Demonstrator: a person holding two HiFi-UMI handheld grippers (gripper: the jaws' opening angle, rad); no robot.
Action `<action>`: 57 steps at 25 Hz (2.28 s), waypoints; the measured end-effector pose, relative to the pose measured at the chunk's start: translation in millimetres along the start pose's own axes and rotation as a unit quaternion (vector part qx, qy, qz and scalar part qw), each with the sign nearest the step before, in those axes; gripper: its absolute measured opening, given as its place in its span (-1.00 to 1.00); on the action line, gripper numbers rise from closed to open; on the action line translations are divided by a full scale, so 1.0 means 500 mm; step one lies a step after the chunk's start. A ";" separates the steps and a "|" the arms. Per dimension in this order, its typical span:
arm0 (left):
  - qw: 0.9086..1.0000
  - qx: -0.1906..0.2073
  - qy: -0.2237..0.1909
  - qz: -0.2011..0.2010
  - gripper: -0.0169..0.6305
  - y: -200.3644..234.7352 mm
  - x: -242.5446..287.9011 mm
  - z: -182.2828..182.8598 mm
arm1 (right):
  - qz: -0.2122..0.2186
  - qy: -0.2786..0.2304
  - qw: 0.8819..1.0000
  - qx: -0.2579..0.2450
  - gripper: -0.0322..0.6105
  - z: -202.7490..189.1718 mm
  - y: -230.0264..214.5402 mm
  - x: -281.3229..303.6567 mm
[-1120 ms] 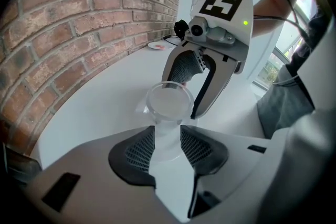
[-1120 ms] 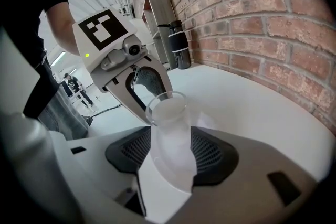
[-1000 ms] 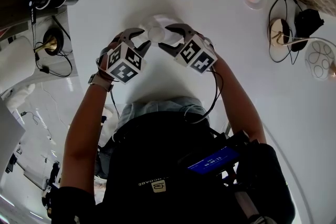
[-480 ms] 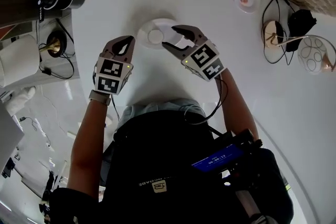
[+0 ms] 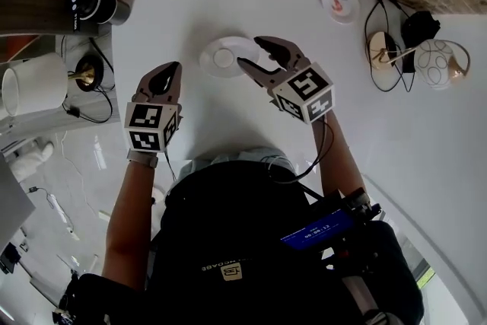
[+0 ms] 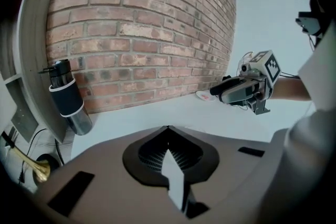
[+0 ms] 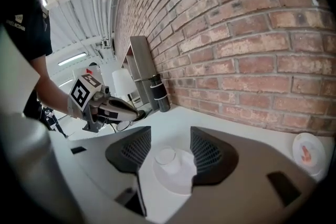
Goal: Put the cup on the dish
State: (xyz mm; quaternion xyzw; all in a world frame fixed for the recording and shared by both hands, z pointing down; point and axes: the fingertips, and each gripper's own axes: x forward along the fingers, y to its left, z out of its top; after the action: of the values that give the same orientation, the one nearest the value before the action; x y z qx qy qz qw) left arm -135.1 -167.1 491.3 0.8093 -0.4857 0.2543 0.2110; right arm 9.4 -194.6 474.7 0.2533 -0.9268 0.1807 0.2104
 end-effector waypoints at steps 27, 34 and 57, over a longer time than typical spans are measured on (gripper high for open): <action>0.982 -0.053 -0.177 -0.045 -0.93 -0.112 -0.263 0.200 | -0.084 -0.168 0.981 0.044 -0.16 0.219 0.178 -0.188; 0.975 -0.038 -0.208 -0.064 -0.93 -0.167 -0.320 0.260 | -0.084 -0.224 0.970 0.051 -0.16 0.282 0.232 -0.250; 0.965 -0.012 -0.211 -0.152 -0.93 -0.265 -0.346 0.312 | -0.113 -0.293 0.948 0.062 -0.59 0.322 0.255 -0.327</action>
State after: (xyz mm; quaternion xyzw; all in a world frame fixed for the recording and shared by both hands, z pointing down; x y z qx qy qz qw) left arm -53.5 -83.1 250.0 0.9063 -0.3937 0.0367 0.1492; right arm 19.9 -98.4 230.6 0.4103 -0.9001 0.1304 -0.0671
